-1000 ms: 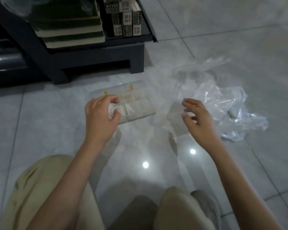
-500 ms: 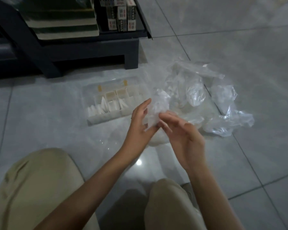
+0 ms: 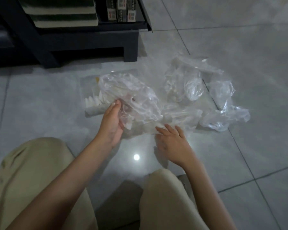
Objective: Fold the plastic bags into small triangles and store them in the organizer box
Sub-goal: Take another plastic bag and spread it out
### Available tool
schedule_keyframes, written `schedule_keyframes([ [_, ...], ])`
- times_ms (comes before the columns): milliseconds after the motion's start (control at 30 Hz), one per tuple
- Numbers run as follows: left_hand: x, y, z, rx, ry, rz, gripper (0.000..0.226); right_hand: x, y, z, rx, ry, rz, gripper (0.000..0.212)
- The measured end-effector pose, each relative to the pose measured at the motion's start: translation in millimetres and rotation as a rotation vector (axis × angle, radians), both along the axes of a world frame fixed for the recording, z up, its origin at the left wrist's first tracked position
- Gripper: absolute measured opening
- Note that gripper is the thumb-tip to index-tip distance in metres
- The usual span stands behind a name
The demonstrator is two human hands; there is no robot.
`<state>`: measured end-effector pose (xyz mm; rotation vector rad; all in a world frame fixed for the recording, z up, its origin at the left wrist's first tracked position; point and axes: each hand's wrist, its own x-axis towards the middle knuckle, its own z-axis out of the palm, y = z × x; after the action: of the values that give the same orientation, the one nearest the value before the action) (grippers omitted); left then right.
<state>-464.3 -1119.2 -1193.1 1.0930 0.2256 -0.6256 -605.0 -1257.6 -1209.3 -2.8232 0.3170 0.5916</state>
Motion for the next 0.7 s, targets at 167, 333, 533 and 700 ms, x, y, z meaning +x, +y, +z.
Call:
schedule_keyframes([
  [167,-2,3,-2,-0.099,0.051,-0.094,0.047,-3,-35,-10,-0.22,-0.126,-0.329,0.048],
  [333,-9,0,-1,-0.148,0.098,-0.146,0.038,-5,-33,12,-0.074,-0.742,-0.577,0.024],
  [533,-20,-6,4,-0.113,0.068,-0.246,0.038,4,8,26,0.858,-0.676,-0.645,0.047],
  [700,-26,1,9,-0.103,-0.112,-0.327,0.034,11,13,20,0.834,-0.76,-0.808,0.005],
])
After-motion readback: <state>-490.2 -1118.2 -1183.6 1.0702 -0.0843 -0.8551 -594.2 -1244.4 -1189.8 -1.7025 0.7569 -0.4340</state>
